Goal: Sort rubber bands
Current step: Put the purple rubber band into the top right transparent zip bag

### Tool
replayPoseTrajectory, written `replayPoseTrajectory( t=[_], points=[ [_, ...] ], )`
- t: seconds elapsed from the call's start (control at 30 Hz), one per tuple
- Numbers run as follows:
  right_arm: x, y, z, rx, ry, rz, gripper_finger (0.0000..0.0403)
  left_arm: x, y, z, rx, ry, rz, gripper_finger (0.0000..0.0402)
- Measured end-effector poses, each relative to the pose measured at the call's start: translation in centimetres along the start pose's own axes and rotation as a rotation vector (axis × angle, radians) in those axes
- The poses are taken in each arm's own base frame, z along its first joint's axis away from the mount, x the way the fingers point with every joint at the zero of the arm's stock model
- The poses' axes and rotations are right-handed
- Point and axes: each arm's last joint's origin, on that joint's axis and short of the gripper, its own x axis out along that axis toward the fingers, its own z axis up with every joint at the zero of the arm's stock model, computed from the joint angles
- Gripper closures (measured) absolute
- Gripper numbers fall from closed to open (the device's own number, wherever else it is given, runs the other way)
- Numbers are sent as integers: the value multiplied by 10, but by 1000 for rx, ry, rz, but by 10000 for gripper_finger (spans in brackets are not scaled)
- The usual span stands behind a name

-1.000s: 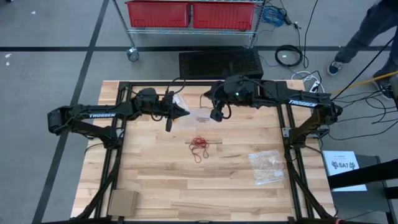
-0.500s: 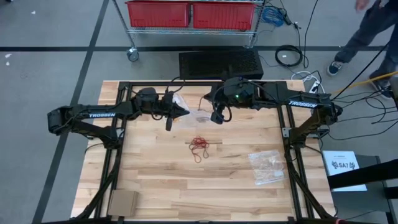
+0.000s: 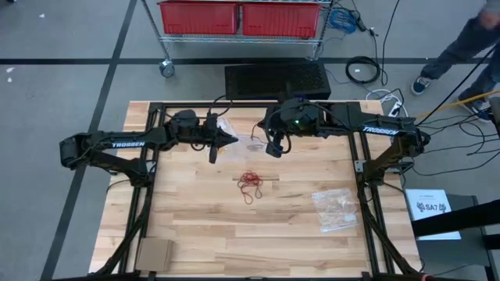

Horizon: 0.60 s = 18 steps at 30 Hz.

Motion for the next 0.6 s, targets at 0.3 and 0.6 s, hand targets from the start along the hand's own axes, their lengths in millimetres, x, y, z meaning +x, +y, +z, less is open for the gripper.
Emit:
replayPoseTrajectory(
  t=[0.3, 0.6],
  points=[
    [0, 0, 0, 8, 1, 0, 403, 0, 0, 0, 4, 0, 2, 401],
    [-1, 2, 0, 17, -6, 6, 403, 0, 0, 0, 12, -1, 0, 401]
  ],
)
